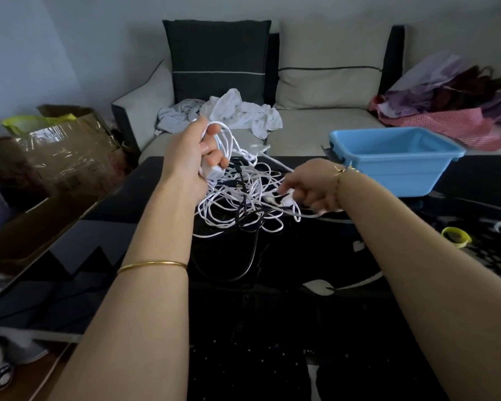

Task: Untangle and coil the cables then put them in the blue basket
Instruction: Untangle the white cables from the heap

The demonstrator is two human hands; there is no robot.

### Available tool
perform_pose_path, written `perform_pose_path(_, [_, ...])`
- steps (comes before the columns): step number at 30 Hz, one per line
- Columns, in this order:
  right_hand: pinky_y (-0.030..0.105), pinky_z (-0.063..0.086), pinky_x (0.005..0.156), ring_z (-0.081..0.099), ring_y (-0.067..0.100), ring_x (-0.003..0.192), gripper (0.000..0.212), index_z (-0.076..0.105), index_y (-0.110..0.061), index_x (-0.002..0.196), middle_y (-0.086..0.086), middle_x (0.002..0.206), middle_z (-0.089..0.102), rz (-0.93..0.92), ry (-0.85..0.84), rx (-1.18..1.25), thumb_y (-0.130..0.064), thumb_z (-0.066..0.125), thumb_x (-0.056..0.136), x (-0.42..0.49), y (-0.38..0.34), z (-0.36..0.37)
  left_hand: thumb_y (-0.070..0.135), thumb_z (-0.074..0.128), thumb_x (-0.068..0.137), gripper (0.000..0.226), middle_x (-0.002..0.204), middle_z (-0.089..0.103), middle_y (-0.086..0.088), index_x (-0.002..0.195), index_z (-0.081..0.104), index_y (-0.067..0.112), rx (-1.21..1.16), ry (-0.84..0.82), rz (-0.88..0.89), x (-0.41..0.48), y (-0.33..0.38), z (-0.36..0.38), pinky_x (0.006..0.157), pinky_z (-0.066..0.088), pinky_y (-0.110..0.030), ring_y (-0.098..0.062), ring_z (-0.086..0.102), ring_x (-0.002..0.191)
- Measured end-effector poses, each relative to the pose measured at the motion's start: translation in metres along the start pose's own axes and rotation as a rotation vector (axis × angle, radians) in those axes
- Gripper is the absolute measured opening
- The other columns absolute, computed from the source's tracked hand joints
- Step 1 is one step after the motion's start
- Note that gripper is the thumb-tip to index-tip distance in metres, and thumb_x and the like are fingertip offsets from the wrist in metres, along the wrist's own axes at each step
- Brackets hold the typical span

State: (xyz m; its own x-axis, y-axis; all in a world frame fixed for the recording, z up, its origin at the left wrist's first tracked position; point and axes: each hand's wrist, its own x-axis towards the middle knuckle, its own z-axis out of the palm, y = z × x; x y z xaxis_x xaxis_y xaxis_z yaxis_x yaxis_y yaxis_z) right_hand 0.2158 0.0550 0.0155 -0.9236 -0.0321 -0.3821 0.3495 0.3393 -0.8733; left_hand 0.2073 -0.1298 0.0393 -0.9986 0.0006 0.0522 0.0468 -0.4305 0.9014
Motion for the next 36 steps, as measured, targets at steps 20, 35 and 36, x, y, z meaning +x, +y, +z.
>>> perform_pose_path(20, [0.024,0.047,0.053,0.064,0.021,0.056,0.058,0.062,-0.004,0.09,0.008,0.076,0.068,0.043,0.064,-0.749,-0.06,0.064,0.077,0.036,0.069,0.015,0.025,0.042,0.1,0.029,0.04,0.031,0.01,0.078,0.056,0.01,0.153,-0.092,0.034,0.001,-0.018,0.017,0.042,0.041,-0.02,-0.007,0.03,0.032])
perform_pose_path(35, [0.024,0.036,0.058,0.06,0.022,0.079,0.053,0.045,-0.008,0.123,0.0,0.09,0.061,-0.147,0.499,-0.71,-0.041,0.06,0.084,0.051,0.054,0.085,0.025,0.044,0.099,0.029,0.041,0.029,0.008,0.078,0.057,0.011,0.151,-0.023,0.094,0.006,-0.019,0.005,0.043,0.041,-0.021,-0.009,0.031,0.034])
perform_pose_path(36, [0.026,0.036,0.063,0.061,0.024,0.091,0.056,0.043,-0.007,0.127,0.003,0.103,0.061,-0.117,0.528,-0.806,-0.043,0.057,0.087,0.049,0.05,0.082,0.025,0.043,0.099,0.029,0.04,0.03,0.009,0.078,0.057,0.011,0.151,-0.019,0.095,0.006,-0.018,0.003,0.043,0.041,-0.021,-0.009,0.031,0.034])
